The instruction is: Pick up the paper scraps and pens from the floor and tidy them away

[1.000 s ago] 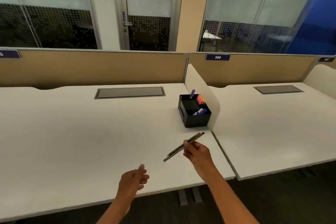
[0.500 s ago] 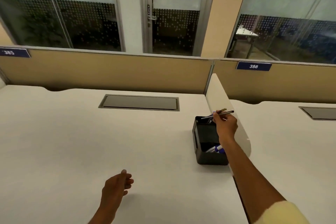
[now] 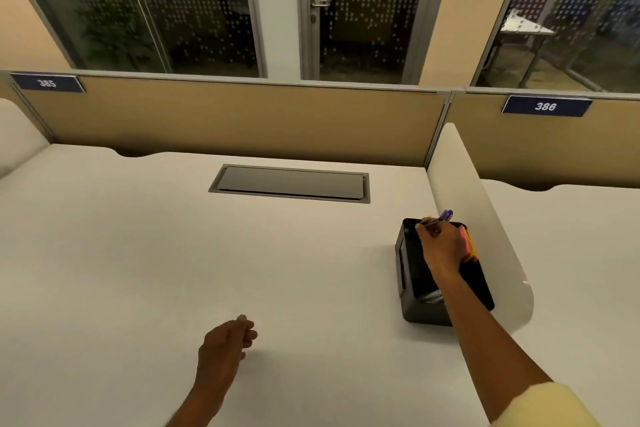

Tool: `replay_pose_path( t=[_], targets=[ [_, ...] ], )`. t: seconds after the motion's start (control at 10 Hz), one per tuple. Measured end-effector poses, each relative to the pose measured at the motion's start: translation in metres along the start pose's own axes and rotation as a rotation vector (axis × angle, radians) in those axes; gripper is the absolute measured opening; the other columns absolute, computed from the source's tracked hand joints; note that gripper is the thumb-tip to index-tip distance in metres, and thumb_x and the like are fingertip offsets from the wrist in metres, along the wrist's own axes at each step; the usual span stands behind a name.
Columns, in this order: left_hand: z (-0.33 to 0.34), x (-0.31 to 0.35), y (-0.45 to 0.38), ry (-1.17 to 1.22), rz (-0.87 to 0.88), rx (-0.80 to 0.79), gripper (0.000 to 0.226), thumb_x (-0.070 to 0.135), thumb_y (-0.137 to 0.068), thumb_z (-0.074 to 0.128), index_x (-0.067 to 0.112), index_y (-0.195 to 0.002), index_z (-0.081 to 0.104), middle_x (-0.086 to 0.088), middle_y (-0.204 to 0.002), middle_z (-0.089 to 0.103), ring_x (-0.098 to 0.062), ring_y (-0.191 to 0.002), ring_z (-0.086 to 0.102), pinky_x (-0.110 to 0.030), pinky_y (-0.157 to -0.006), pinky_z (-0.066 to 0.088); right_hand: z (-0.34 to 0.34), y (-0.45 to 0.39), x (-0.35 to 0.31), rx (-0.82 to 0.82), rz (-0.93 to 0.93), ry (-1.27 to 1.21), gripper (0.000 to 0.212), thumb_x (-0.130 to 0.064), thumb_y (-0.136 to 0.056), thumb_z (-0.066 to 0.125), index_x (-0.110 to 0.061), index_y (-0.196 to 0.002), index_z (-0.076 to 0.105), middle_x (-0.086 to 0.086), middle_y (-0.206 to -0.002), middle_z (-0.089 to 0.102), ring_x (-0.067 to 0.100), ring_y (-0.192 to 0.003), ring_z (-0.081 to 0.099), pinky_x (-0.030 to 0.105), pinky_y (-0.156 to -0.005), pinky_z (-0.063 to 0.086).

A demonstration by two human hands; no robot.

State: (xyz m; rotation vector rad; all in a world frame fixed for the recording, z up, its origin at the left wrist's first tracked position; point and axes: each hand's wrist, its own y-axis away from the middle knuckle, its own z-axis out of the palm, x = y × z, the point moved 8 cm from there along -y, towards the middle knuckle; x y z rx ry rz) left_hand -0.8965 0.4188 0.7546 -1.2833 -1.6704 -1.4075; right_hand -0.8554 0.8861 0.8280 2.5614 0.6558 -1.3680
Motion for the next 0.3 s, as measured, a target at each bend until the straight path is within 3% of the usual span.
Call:
replay_pose_path(
  t=[0.1,0.2,0.3],
  targets=[
    [-0.003,-0.001,0.000,-0.008,0.008,-0.005,0.030,0.030,-0.097,0.052,0.015,-0.085,0.074,-0.008,-0.084,0.076,-0.026,-0.085,0.070,-0.040,-0.075,0.054,0.000,0.003,0.003,-0.012,0.027,-0.046,0.024,-0.020,-0.086,0.070,0.000,-0.099,0.070,0.014,-0.091,0.073,0.023,-0.080,0.066,0.023,-0.069,0.046],
    [-0.008,-0.003,0.003,-0.024,0.008,-0.022,0.030,0.030,-0.097,0.051,0.015,-0.085,0.074,-0.008,-0.084,0.076,-0.025,-0.085,0.070,-0.040,-0.074,0.054,-0.008,0.016,-0.001,0.038,0.017,-0.086,0.026,-0.017,-0.085,0.071,0.000,-0.105,0.069,0.008,-0.089,0.067,0.011,-0.071,0.056,0.010,-0.061,0.039],
    [-0.018,-0.008,0.010,-0.024,0.024,0.000,0.030,0.031,-0.097,0.051,0.017,-0.083,0.074,-0.006,-0.081,0.077,-0.024,-0.084,0.070,-0.042,-0.075,0.055,-0.021,0.033,-0.005,0.162,-0.014,-0.195,0.022,-0.011,-0.084,0.070,0.000,-0.103,0.067,0.012,-0.096,0.067,0.019,-0.080,0.060,0.024,-0.069,0.056]
  ],
)
